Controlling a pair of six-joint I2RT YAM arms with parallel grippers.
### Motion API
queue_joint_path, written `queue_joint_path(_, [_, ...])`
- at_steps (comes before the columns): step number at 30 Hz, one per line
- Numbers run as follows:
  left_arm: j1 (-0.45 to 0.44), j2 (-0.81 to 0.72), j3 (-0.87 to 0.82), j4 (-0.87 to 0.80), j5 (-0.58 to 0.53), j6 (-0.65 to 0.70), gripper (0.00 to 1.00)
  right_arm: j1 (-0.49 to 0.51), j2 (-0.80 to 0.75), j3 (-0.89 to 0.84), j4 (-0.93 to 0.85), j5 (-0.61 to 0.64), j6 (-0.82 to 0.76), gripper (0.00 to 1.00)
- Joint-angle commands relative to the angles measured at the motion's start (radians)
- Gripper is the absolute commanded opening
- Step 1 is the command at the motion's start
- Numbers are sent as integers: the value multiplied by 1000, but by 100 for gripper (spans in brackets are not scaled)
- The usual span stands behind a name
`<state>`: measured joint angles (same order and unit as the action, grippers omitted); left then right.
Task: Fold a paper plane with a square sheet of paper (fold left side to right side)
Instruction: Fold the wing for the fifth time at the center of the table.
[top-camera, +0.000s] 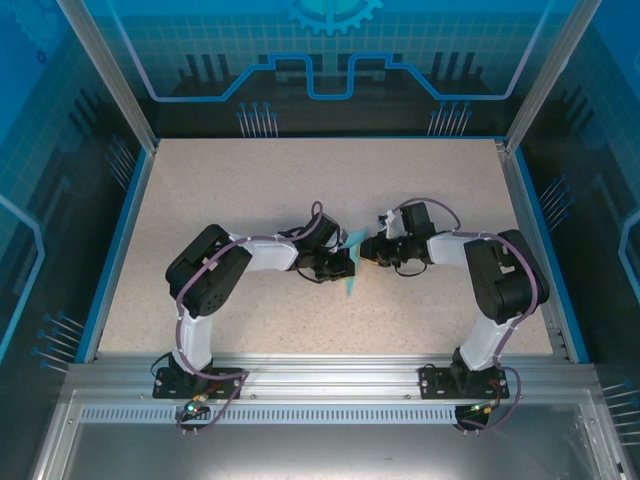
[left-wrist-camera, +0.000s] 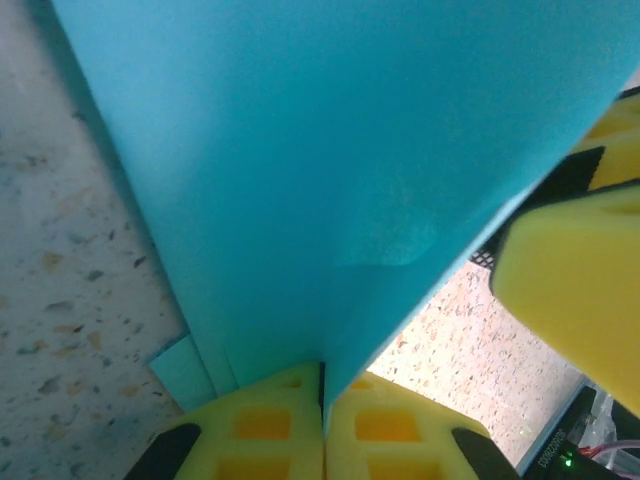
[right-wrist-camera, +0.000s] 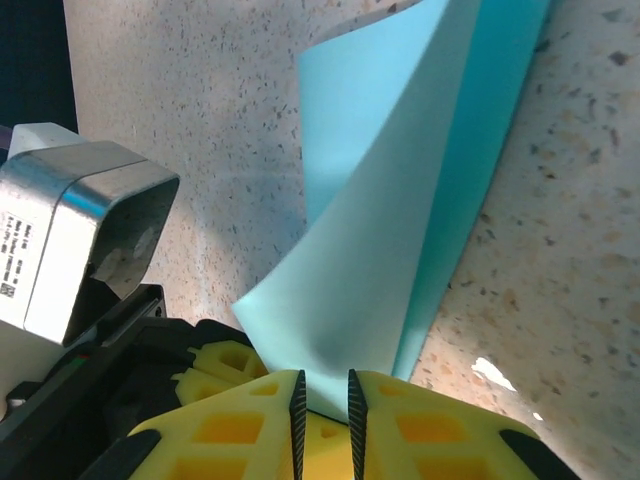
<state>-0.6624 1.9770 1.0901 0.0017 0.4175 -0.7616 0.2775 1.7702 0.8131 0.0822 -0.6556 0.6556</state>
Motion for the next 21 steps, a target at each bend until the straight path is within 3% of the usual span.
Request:
queue_joint_path(1, [12, 21, -20, 12, 21, -19, 5, 18, 25, 31, 25, -22, 13, 21])
queue_joint_path(21, [47, 40, -88, 101, 50, -109, 1, 34, 107, 106, 33, -19, 7, 21])
